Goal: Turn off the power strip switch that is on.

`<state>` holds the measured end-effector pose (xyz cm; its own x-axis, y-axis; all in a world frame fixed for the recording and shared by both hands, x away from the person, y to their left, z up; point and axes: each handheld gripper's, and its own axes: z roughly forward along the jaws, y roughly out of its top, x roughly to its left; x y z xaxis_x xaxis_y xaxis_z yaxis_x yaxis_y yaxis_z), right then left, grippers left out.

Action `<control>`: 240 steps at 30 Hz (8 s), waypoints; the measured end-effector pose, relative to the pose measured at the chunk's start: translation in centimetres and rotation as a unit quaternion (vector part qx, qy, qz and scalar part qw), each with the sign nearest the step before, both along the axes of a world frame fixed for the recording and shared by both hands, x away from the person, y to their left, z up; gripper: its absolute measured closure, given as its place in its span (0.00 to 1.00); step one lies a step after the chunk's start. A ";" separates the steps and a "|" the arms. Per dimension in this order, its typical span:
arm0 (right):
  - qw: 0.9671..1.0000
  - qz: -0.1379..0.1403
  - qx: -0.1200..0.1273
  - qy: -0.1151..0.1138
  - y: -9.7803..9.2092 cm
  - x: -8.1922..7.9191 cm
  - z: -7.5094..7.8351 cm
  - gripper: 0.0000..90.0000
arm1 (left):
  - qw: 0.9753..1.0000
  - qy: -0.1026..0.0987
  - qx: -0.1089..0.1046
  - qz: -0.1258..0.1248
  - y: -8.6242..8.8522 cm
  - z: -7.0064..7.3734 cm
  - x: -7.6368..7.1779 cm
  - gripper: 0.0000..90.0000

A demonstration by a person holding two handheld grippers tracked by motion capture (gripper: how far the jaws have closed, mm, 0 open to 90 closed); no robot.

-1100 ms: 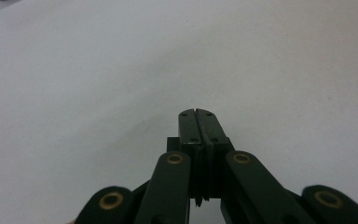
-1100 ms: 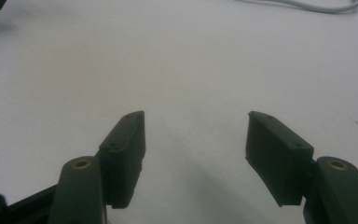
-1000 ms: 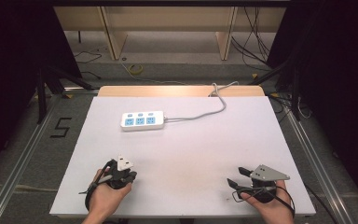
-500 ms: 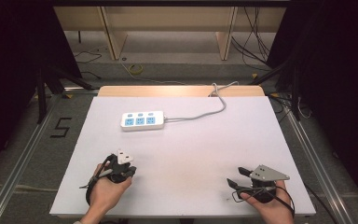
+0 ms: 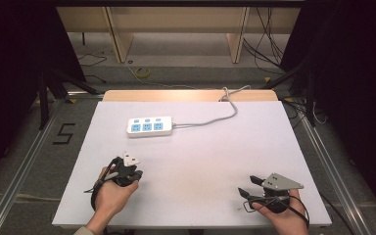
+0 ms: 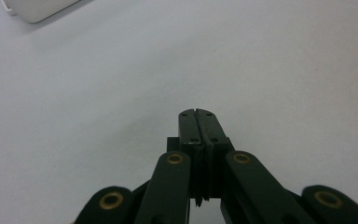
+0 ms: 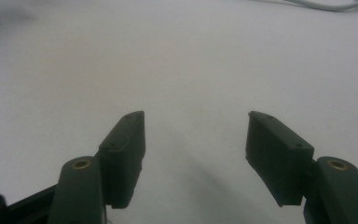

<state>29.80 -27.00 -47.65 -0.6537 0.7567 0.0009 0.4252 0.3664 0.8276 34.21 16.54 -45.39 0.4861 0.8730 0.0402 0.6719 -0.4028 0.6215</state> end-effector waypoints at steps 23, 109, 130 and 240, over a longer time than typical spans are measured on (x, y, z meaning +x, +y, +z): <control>1.000 0.003 -0.002 0.000 0.1 -0.1 0.0 0.43 | 1.000 0.002 0.006 0.000 -0.8 0.4 1.8 1.00; 1.000 0.007 0.000 -0.001 0.4 0.1 0.0 0.43 | 1.000 -0.018 0.017 0.018 -2.0 1.8 8.0 1.00; 1.000 0.008 0.001 -0.002 0.5 0.1 0.0 0.43 | 0.999 -0.020 0.033 0.022 -2.3 2.4 10.4 1.00; 1.000 0.012 0.006 -0.004 0.3 0.2 0.0 0.43 | 0.996 -0.021 0.083 0.015 -5.7 3.3 21.6 1.00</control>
<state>29.98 -26.67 -47.63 -0.6720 0.7405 0.0045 0.4094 0.3664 0.8356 55.80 10.86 -42.06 0.4547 0.8665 0.2059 0.6594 -0.4829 0.5761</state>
